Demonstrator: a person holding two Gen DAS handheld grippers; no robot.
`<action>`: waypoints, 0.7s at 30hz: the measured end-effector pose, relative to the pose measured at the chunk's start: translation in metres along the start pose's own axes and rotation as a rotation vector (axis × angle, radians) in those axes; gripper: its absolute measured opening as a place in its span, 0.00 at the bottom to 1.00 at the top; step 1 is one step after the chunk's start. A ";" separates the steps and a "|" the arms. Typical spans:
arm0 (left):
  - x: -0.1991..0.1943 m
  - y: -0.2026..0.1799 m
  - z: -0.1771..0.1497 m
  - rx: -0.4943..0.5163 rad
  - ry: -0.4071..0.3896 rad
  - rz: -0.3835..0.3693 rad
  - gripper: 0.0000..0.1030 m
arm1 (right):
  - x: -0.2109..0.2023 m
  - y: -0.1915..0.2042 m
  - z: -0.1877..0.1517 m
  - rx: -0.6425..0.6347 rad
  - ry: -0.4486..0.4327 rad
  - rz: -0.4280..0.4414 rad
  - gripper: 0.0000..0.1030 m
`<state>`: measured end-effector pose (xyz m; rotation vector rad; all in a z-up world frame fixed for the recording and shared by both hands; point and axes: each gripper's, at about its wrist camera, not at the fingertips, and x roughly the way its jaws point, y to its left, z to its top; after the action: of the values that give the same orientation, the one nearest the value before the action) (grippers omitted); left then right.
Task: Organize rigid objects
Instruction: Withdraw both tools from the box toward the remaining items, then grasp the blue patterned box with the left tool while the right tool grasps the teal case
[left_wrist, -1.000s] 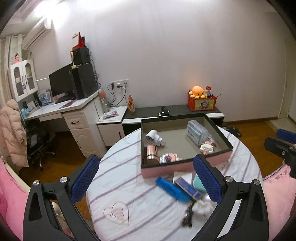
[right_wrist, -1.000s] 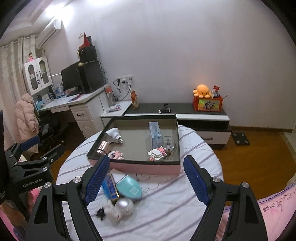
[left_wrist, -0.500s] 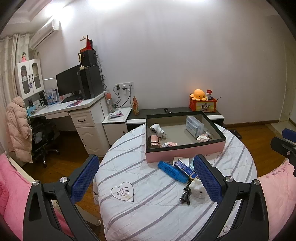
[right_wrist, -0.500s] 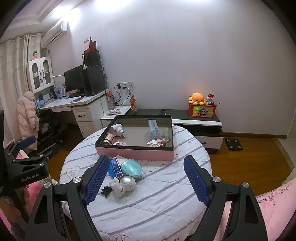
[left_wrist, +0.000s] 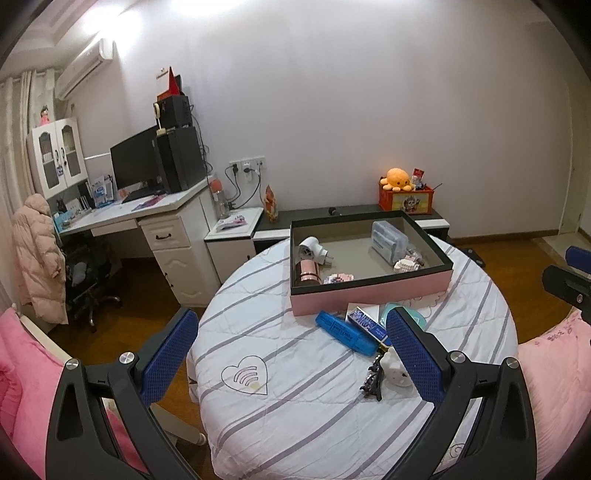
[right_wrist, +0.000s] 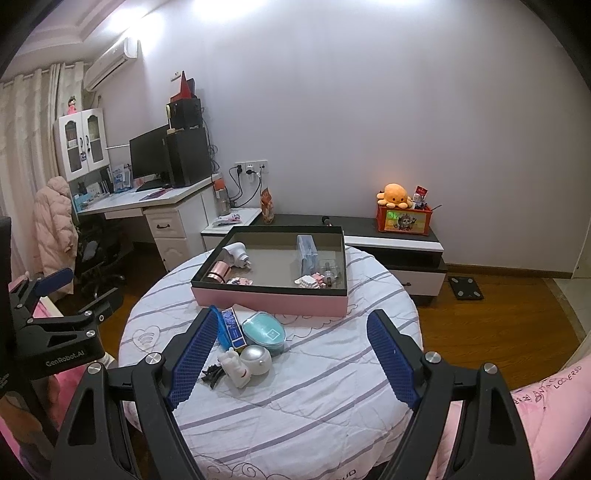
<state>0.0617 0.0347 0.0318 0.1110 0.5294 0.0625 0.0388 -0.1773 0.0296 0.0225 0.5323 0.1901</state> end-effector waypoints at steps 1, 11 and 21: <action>0.005 0.000 -0.001 -0.002 0.014 0.001 1.00 | 0.002 0.000 0.000 -0.001 0.006 -0.001 0.82; 0.057 0.001 -0.006 -0.010 0.139 -0.013 1.00 | 0.051 0.002 0.000 -0.019 0.119 0.005 0.82; 0.129 0.001 -0.015 -0.026 0.278 -0.036 1.00 | 0.150 0.004 -0.010 -0.042 0.335 0.057 0.82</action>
<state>0.1655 0.0488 -0.0452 0.0676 0.8074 0.0499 0.1602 -0.1457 -0.0541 -0.0362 0.8624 0.2631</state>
